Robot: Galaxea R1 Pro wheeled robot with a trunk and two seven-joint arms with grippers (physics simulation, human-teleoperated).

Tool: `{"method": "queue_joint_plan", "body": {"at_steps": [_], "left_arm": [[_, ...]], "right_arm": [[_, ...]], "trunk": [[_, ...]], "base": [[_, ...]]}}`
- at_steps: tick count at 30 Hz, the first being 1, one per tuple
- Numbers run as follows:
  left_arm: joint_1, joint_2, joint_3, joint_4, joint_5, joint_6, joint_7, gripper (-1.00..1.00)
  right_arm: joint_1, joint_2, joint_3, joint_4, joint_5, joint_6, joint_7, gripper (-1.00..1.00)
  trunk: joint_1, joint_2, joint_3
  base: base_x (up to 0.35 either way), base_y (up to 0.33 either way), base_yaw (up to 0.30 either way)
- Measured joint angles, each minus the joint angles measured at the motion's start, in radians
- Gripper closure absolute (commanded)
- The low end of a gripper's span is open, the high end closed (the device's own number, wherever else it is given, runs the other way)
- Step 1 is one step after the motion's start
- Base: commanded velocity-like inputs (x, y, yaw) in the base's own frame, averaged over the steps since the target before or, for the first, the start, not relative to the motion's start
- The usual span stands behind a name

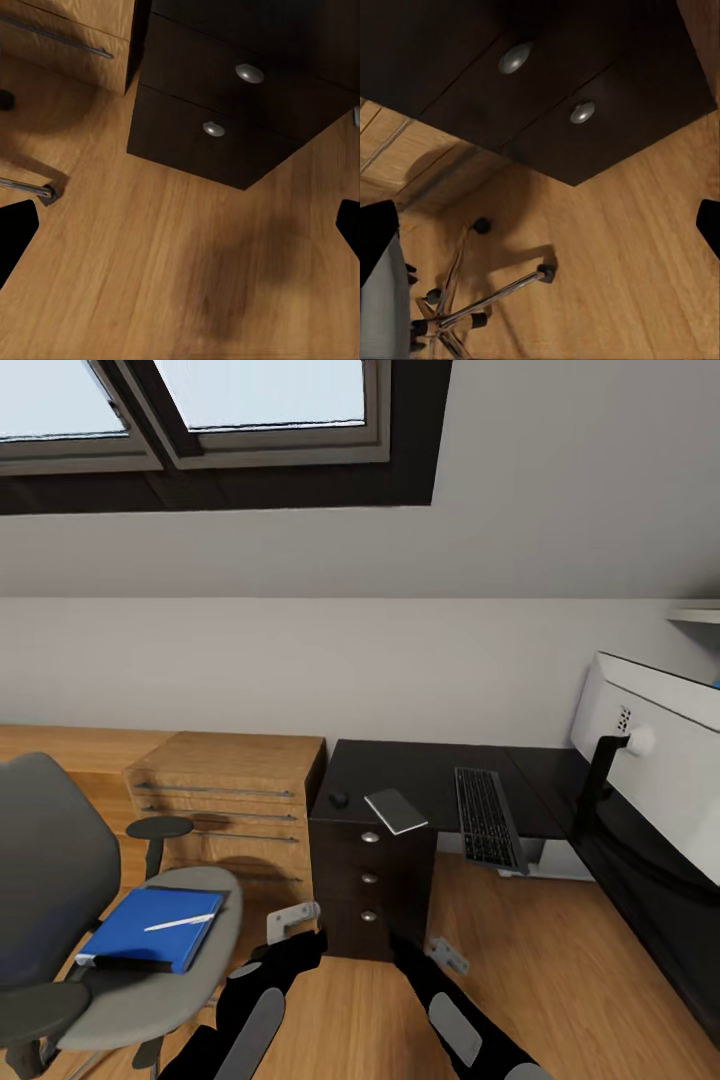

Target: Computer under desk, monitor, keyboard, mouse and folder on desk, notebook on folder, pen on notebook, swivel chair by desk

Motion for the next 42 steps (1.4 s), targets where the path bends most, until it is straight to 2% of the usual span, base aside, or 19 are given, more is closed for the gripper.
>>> {"method": "queue_joint_plan", "body": {"at_steps": [2, 6, 7, 12, 15, 18, 25, 31, 35, 39, 42], "left_arm": [[0.000, 0.000, -0.004, 0.013, -0.001, 0.000, 0.001, -1.00], [0.000, 0.000, -0.006, 0.031, -0.002, -0.002, 0.001, -1.00], [0.000, 0.000, -0.007, 0.036, -0.002, -0.005, 0.002, -1.00], [0.000, 0.001, -0.008, 0.070, -0.001, -0.014, 0.002, -1.00], [0.000, 0.003, -0.008, 0.136, -0.003, -0.037, 0.001, -1.00], [0.000, 0.003, -0.008, 0.173, -0.001, -0.065, 0.001, -1.00], [-0.001, 0.000, -0.013, 0.332, 0.000, -0.176, -0.003, -1.00], [-0.001, -0.002, -0.066, 0.513, 0.000, -0.266, -0.004, -1.00], [-0.001, -0.009, -0.089, 0.602, -0.004, -0.323, -0.005, -1.00], [-0.001, -0.015, -0.096, 0.631, -0.016, -0.352, -0.006, -1.00], [-0.001, -0.017, -0.098, 0.645, -0.025, -0.361, -0.008, -1.00]], "right_arm": [[0.000, -0.010, 0.001, 0.053, 0.067, -0.041, 0.000, -1.00], [0.000, -0.021, 0.001, 0.124, 0.115, -0.130, -0.002, -1.00], [0.000, -0.023, 0.000, 0.167, 0.126, -0.182, -0.002, -1.00], [0.001, -0.027, 0.000, 0.272, 0.141, -0.313, -0.002, -1.00], [0.001, -0.029, -0.001, 0.346, 0.146, -0.390, -0.002, -1.00], [0.001, -0.030, 0.000, 0.374, 0.148, -0.411, -0.003, -1.00], [0.001, -0.050, 0.001, 0.404, 0.148, -0.428, -0.005, -1.00], [0.001, -0.056, 0.001, 0.412, 0.148, -0.430, -0.006, -1.00], [0.002, -0.057, 0.002, 0.415, 0.149, -0.430, -0.006, -1.00], [0.007, -0.058, 0.002, 0.417, 0.155, -0.431, -0.005, -1.00], [0.012, -0.060, 0.004, 0.417, 0.177, -0.432, -0.004, -1.00]], "trunk": [[-0.008, 0.014, 0.006], [-0.023, 0.042, 0.019], [-0.027, 0.049, 0.022], [-0.046, 0.084, 0.038], [-0.058, 0.105, 0.047], [-0.069, 0.126, 0.056], [-0.096, 0.175, 0.078], [-0.119, 0.217, 0.097], [-0.134, 0.245, 0.110], [-0.150, 0.273, 0.122], [-0.161, 0.294, 0.132]], "base": [[0.000, 0.000, 0.000], [0.000, 0.000, 0.000], [0.000, 0.000, 0.000], [0.000, 0.000, 0.000], [0.000, 0.000, 0.000], [0.000, 0.000, 0.000], [0.000, 0.000, 0.000], [0.000, 0.000, 0.000], [0.000, 0.000, 0.000], [0.000, 0.000, 0.000], [0.000, 0.000, 0.000]]}}
